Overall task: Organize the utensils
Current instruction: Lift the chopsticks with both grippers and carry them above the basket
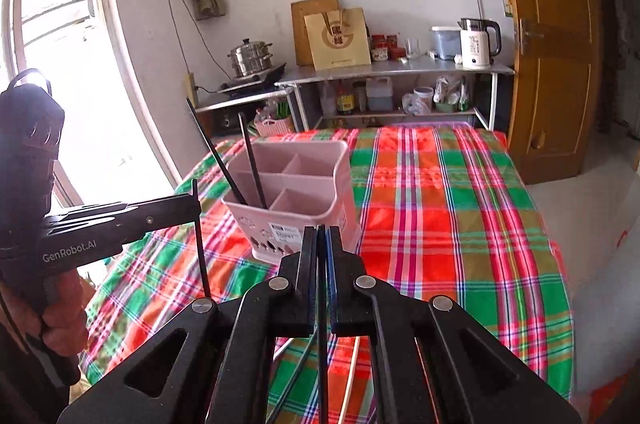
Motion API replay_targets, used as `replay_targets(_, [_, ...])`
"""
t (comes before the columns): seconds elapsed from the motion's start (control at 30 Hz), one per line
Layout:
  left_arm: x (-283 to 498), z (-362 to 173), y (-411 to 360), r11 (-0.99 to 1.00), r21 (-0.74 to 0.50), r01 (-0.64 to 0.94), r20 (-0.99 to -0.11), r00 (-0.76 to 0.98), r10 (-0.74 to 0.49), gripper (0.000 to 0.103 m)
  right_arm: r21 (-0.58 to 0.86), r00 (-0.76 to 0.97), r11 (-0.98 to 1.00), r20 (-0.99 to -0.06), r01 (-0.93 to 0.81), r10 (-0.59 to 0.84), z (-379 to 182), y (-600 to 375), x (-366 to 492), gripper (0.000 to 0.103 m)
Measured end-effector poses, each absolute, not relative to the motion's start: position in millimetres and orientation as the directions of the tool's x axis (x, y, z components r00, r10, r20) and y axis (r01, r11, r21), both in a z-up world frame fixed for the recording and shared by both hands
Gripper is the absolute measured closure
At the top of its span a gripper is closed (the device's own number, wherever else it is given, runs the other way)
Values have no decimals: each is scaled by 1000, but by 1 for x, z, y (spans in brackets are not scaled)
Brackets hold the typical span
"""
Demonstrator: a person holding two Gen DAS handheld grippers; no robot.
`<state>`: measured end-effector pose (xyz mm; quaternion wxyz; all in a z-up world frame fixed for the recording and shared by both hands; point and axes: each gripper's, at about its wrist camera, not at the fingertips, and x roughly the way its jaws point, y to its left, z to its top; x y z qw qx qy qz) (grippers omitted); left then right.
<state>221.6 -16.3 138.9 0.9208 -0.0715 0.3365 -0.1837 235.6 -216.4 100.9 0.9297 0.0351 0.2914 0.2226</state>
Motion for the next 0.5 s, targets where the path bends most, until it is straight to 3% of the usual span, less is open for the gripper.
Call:
replay_targets(0.23, [212,169,-8,926,-234,297,-542,751,-378,100,151,781,896,-445,-418,439,135,-213,218,99])
replay_targets(0.5, [210,151,-5,929,-241,280,-574,731,-369,100,141,778,899,-458,-414,430,123,-212,213,99])
